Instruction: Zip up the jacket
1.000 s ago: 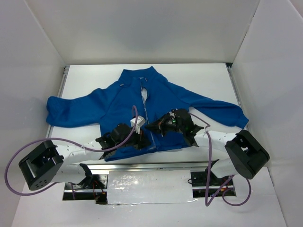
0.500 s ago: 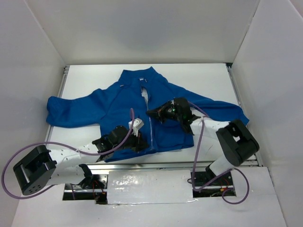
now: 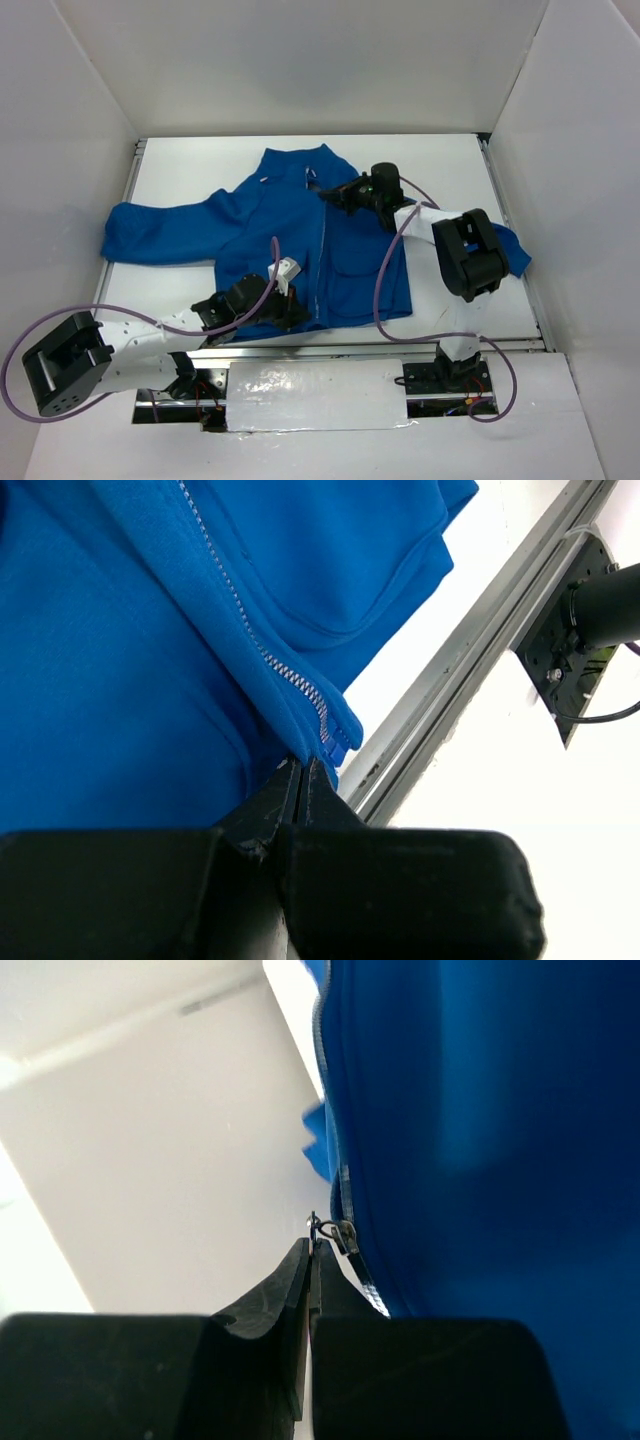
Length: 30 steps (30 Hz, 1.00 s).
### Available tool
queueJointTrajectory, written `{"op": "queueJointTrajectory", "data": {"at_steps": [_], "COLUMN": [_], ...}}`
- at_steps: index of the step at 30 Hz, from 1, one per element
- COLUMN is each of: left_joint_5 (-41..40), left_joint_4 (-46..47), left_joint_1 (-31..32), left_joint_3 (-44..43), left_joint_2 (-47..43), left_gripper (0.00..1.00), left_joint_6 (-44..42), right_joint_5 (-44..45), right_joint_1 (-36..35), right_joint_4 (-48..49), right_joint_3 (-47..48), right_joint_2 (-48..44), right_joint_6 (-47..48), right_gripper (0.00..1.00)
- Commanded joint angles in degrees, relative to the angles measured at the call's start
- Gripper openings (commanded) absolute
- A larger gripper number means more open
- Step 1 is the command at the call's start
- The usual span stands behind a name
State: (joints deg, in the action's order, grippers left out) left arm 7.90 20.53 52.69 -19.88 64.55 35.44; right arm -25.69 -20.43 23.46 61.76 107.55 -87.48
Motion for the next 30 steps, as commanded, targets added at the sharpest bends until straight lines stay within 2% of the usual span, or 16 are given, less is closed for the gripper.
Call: {"op": "queueJointTrajectory", "data": {"at_steps": [1, 9, 19, 30], "left_joint_5": [2.8, -1.1, -7.6, -19.1], "left_joint_4": [-3.1, -2.8, -3.4, -7.3], "left_joint_1": [1.6, 2.2, 3.3, 3.9], "left_joint_3": [0.9, 2.8, 6.5, 10.5], "left_joint_2": [-1.2, -4.0, -8.0, -11.0], "left_gripper": [0.00, 0.00, 0.00, 0.00], "left_joint_6": [1.7, 5.7, 12.4, 21.8], "right_joint_5": [2.8, -0.2, -0.3, -3.0], "right_joint_1": [4.4, 10.8, 16.3, 22.1], "right_joint_4": [0.9, 1.9, -11.0, -17.1], "right_joint_3": [8.0, 14.6, 27.4, 36.4], "right_joint_2": [2.6, 7.6, 9.4, 8.5], "right_joint_6": [1.7, 2.7, 10.6, 13.4], "right_gripper": [0.00, 0.00, 0.00, 0.00]}}
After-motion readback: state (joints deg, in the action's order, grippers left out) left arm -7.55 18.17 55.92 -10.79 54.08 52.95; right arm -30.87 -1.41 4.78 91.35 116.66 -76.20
